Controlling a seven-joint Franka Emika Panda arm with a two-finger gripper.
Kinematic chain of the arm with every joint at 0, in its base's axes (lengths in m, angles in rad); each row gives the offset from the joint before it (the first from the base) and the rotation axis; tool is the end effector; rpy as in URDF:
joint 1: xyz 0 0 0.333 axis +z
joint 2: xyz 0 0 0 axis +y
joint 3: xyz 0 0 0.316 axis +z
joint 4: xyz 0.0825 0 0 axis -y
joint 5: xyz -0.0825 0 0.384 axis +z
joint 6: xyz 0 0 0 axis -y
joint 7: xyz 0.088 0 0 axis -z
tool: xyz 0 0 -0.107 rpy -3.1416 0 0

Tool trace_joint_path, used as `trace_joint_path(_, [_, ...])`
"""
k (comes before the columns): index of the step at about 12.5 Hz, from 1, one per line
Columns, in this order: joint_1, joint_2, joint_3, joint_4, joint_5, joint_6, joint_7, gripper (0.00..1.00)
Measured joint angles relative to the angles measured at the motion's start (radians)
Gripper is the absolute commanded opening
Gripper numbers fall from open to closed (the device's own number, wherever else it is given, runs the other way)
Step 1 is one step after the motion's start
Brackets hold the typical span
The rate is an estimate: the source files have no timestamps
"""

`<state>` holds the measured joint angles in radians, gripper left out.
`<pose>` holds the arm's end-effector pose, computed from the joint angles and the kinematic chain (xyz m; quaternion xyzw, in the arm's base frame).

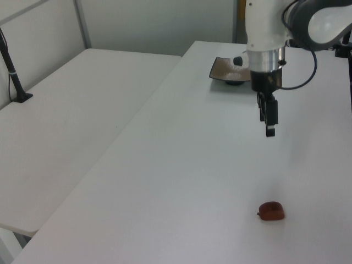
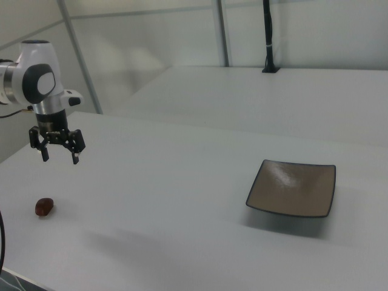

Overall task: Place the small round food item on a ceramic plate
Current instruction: 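Move the open gripper over the small dark-red food item, then lower the gripper onto the dark-red food item and close it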

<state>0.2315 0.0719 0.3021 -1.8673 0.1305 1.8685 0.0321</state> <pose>0.4899 0.2971 0.4706 -0.9707 -0.2267 0.0527 0.0600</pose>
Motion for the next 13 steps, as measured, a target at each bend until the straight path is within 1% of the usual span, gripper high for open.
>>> trace_joint_path(2, [0.011, 0.039, 0.034, -0.002, 0.0, 0.047, 0.027, 1.0])
trace_joint_path(3, [0.029, 0.066, 0.042, -0.002, 0.0, 0.067, 0.033, 1.0])
trace_joint_path(5, [0.062, 0.106, 0.043, -0.004, 0.0, 0.101, 0.036, 1.0])
trace_joint_path(6, [0.088, 0.142, 0.043, -0.005, 0.0, 0.132, 0.044, 1.0])
trace_joint_path(11, [0.137, 0.247, 0.043, -0.006, -0.002, 0.213, 0.058, 1.0])
trace_joint_path(13, [0.145, 0.275, 0.043, -0.006, -0.003, 0.223, 0.058, 1.0])
